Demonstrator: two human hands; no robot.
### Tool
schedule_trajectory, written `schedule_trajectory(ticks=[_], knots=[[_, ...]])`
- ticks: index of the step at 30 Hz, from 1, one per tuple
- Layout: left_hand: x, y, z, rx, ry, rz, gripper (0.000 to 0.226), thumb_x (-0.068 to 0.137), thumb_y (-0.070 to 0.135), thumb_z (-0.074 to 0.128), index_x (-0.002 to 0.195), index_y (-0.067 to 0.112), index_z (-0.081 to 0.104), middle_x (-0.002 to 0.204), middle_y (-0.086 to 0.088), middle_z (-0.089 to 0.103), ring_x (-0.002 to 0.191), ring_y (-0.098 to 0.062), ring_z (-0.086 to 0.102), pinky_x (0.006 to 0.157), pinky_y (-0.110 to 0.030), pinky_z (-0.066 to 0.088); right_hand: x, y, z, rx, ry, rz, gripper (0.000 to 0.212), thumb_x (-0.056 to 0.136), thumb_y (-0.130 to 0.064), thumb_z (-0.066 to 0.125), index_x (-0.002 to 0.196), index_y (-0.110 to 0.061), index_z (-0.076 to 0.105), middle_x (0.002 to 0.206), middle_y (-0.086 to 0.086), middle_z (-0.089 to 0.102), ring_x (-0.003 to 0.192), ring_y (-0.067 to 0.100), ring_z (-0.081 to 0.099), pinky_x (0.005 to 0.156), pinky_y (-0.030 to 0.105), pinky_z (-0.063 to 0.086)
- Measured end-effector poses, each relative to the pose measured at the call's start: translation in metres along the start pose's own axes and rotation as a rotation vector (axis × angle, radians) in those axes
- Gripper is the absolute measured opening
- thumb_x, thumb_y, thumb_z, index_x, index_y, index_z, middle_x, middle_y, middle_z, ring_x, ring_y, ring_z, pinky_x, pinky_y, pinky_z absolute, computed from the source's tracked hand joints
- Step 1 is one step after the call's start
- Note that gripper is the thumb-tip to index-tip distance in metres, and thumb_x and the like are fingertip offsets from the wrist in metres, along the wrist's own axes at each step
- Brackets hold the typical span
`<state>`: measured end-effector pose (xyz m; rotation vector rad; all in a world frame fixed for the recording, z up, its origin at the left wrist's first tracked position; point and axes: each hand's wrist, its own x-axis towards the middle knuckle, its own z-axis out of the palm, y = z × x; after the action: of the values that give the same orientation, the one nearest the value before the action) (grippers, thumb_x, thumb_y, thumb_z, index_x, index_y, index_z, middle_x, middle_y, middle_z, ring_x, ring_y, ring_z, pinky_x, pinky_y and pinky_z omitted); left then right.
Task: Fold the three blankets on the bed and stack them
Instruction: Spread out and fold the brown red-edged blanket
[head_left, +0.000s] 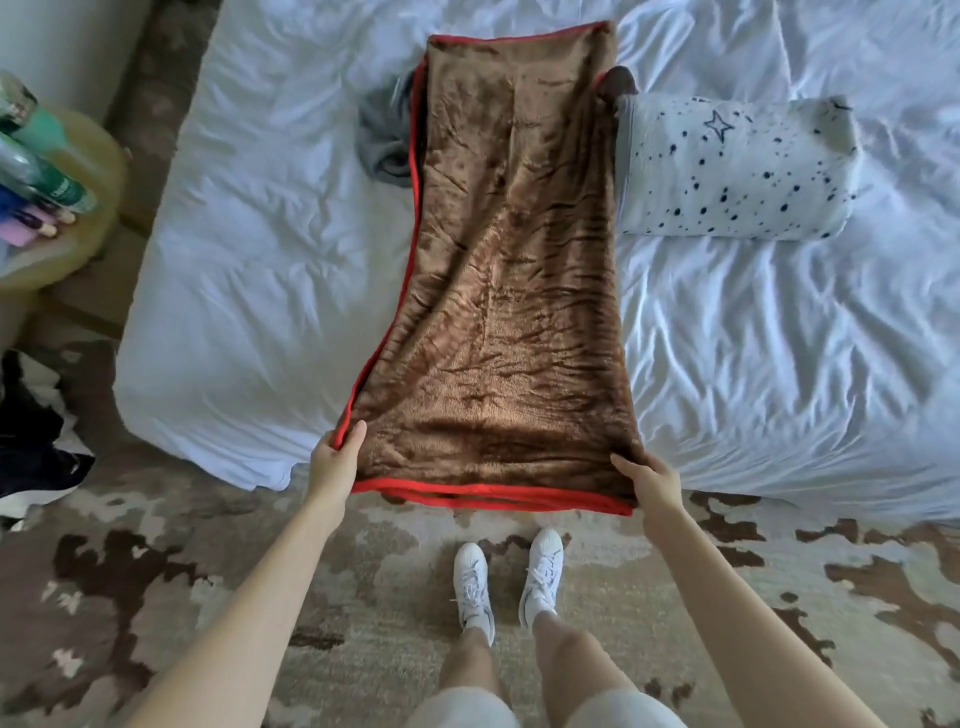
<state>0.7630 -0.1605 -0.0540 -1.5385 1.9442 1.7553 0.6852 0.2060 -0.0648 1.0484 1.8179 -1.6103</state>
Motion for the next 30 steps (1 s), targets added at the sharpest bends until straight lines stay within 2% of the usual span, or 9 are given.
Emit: schedule_trajectory(ticks=[5,8,11,15,20,22,24,25,30], knots=[[0.004,0.065,0.005,-0.142,0.107,-0.069,0.022,0.084,0.027,0.073,0.102,0.016,0.066,0.102,-0.009,0.068,0.098,-0.031,0.065,0.084,-0.039,0.053,-0.008,-0.066,-0.004,0.051,0.008,-0.015,0.022,0.082,-0.008,0.072,0.103,-0.007,0.068,0.086,0.009,0.069,0.078,0.025,0.067,0.068,0.030,0.053],[0.018,0.105,0.015,-0.249,0.146,-0.166,0.036,0.081,0.020,0.074,0.114,0.009,0.061,0.102,-0.015,0.064,0.084,-0.030,0.064,0.066,-0.035,0.054,-0.003,-0.108,0.000,0.053,0.054,-0.063,0.025,0.083,-0.008,0.071,0.105,0.000,0.063,0.082,0.011,0.065,0.067,0.021,0.061,0.054,0.027,0.047],[0.040,0.145,0.024,-0.369,0.048,-0.231,0.016,0.089,0.011,0.061,0.104,0.009,0.058,0.092,-0.015,0.059,0.066,-0.023,0.058,0.038,-0.022,0.049,0.004,-0.145,0.008,0.107,0.093,-0.118,0.033,0.082,-0.003,0.066,0.112,-0.012,0.054,0.087,0.012,0.062,0.066,0.020,0.059,0.048,0.023,0.045],[0.077,0.193,0.037,-0.517,-0.033,-0.285,0.019,0.097,0.007,0.045,0.082,0.004,0.056,0.071,-0.013,0.059,0.067,-0.020,0.054,0.032,-0.022,0.047,0.023,-0.188,0.028,0.199,0.025,-0.104,0.021,0.080,0.005,0.064,0.096,-0.010,0.066,0.065,0.007,0.067,0.052,0.015,0.061,0.051,0.023,0.051],[0.128,0.246,0.066,-0.596,-0.101,-0.300,0.025,0.100,0.004,0.044,0.077,0.001,0.055,0.059,-0.014,0.064,0.067,-0.022,0.059,0.040,-0.026,0.054,0.061,-0.235,0.058,0.411,0.033,-0.037,0.009,0.089,0.003,0.056,0.088,-0.003,0.063,0.049,0.001,0.065,0.042,0.010,0.061,0.045,0.019,0.051],[0.153,0.258,0.078,-0.595,-0.165,-0.285,0.021,0.102,0.011,0.045,0.088,0.001,0.057,0.068,-0.016,0.069,0.072,-0.024,0.068,0.065,-0.028,0.061,0.079,-0.250,0.068,0.532,-0.013,-0.004,0.010,0.095,-0.002,0.048,0.101,-0.001,0.056,0.069,0.010,0.068,0.058,0.016,0.066,0.060,0.023,0.057],[0.177,0.263,0.086,-0.481,-0.251,-0.275,0.022,0.103,0.027,0.046,0.112,0.008,0.053,0.100,-0.018,0.064,0.097,-0.024,0.066,0.098,-0.039,0.052,0.099,-0.259,0.077,0.516,-0.029,-0.001,0.015,0.099,-0.006,0.043,0.113,-0.003,0.046,0.094,0.017,0.061,0.084,0.028,0.065,0.080,0.035,0.056],[0.187,0.263,0.090,-0.380,-0.292,-0.257,0.024,0.102,0.031,0.048,0.119,0.013,0.049,0.108,-0.017,0.060,0.105,-0.025,0.063,0.102,-0.042,0.048,0.107,-0.261,0.081,0.423,-0.014,-0.006,0.016,0.099,-0.006,0.043,0.114,-0.003,0.046,0.096,0.016,0.059,0.088,0.030,0.063,0.081,0.037,0.055],[0.213,0.233,0.111,-0.011,-0.175,0.004,0.007,0.092,0.003,0.058,0.091,0.010,0.060,0.087,-0.006,0.061,0.094,-0.025,0.057,0.075,-0.033,0.050,0.145,-0.246,0.102,-0.030,0.121,0.014,0.006,0.087,-0.002,0.055,0.090,-0.008,0.057,0.073,0.005,0.051,0.068,0.023,0.050,0.055,0.027,0.042]])
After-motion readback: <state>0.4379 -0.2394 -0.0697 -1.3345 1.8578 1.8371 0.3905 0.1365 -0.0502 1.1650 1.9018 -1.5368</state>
